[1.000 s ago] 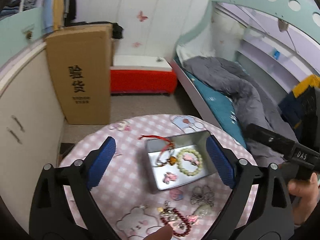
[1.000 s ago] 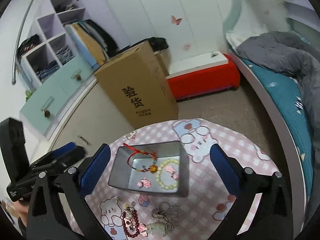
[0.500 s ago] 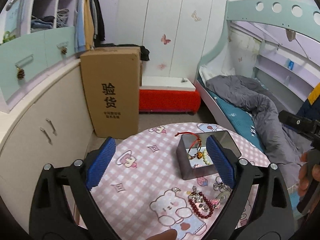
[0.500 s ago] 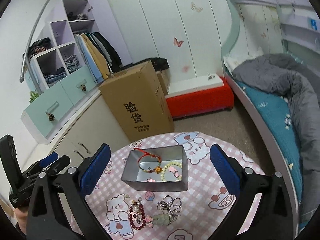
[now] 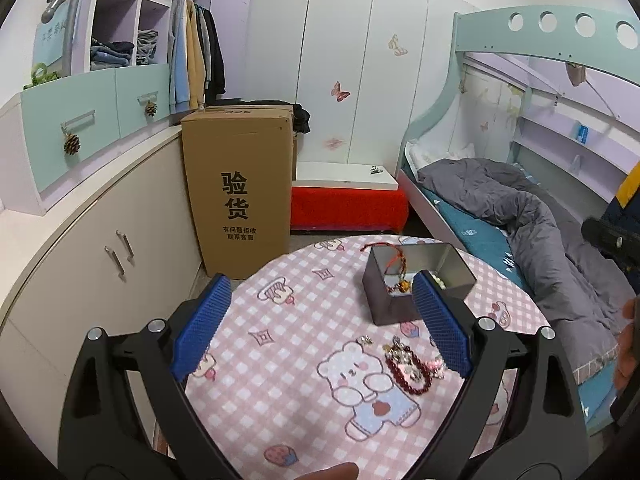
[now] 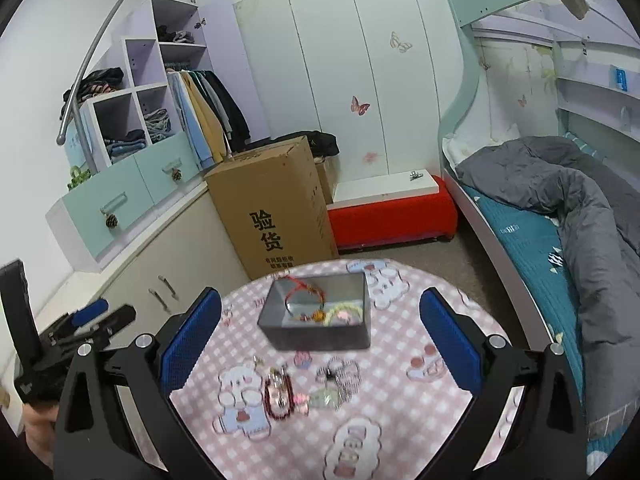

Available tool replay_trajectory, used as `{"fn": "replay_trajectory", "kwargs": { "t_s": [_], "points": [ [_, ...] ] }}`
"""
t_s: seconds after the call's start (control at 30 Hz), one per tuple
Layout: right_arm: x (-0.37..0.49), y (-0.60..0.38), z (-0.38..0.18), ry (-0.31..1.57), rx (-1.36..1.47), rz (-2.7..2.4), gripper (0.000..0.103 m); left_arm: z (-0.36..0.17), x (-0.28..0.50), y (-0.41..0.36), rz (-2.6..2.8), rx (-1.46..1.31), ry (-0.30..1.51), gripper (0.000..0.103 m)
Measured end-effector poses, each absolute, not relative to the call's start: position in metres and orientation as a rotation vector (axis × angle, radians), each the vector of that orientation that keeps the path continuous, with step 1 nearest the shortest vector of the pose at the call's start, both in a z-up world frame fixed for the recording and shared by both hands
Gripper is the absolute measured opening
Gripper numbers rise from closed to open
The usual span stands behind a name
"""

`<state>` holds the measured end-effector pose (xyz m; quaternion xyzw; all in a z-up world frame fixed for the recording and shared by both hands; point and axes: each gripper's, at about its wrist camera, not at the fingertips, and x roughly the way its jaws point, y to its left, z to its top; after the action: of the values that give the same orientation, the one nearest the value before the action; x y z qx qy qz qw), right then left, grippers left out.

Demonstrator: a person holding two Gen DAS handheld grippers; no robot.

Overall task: Organize jewelry
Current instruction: 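Grasp the dark red bead bracelet with the left gripper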

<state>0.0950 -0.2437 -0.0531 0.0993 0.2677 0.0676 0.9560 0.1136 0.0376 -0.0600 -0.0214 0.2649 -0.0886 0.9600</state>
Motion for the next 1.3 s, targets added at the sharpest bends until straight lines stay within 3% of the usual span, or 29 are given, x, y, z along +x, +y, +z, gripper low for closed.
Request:
{"fn": "replay_trajectory", "kwargs": {
  "t_s": [0.4,0.97,1.13,1.3],
  "points": [
    [0.079,-0.250,-0.093,0.648,0.213,0.097,0.096,-0.100,0.102,0.004,-0.249,0.009,0.627,0.090],
    [0.082,-0.250,-0.138,0.780,0.236,0.106,0.096,-0.207,0.145,-0.045,-0.281,0.038,0.940,0.090],
    [0.084,-0.251,-0.144,0.800,0.237,0.107,0.096,-0.219,0.151,-0.050,-0.272,0.049,0.960,0.080],
    [0.086,-0.249,-0.151,0.822,0.236,0.118,0.096,-0.217,0.152,-0.039,-0.273,0.058,0.954,0.039]
  ]
}}
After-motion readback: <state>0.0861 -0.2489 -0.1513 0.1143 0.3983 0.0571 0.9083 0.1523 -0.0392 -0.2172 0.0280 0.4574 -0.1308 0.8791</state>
